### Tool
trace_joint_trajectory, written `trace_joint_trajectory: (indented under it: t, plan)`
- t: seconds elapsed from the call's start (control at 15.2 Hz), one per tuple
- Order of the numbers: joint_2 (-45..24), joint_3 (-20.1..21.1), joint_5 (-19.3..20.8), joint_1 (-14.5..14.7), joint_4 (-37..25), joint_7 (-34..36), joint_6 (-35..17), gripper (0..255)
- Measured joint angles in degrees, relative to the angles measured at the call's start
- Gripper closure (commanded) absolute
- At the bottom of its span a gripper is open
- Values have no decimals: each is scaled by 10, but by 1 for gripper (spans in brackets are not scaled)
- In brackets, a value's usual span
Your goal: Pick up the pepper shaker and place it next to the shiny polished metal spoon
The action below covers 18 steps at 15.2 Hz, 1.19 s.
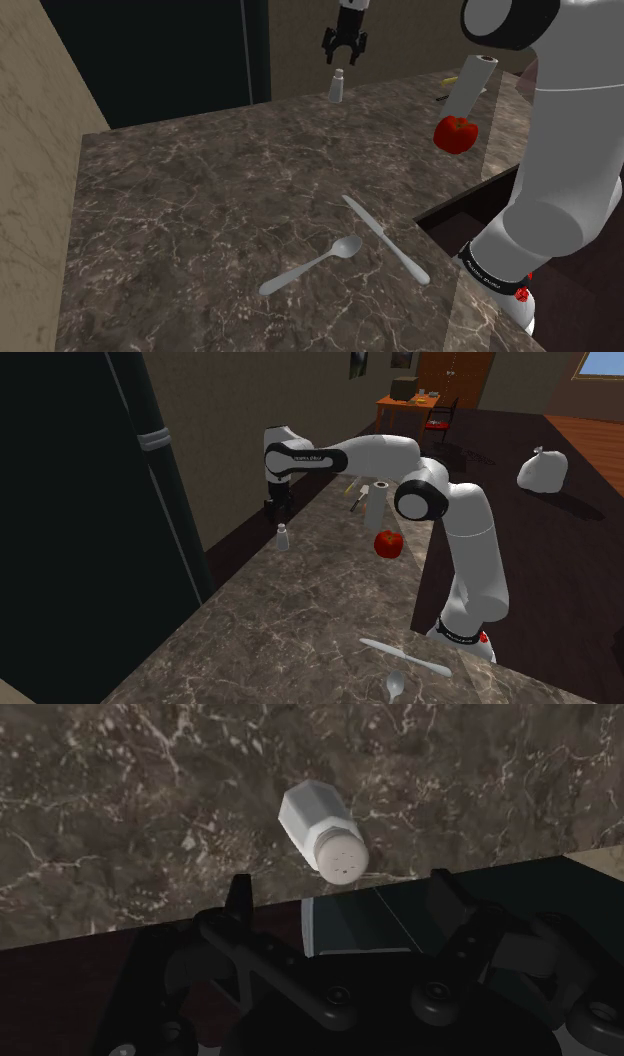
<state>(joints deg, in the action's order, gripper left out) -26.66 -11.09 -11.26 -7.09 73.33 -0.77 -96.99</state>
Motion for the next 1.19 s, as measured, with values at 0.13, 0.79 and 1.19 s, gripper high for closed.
trace_joint_trajectory:
  t: [0.13,0.79,1.19]
  plan:
    - [-3,1,-1,1,10,0,-13,0]
    - [-3,2,-2,5,46,-3,-49,0]
    - [-2,2,-2,5,46,-3,-49,255]
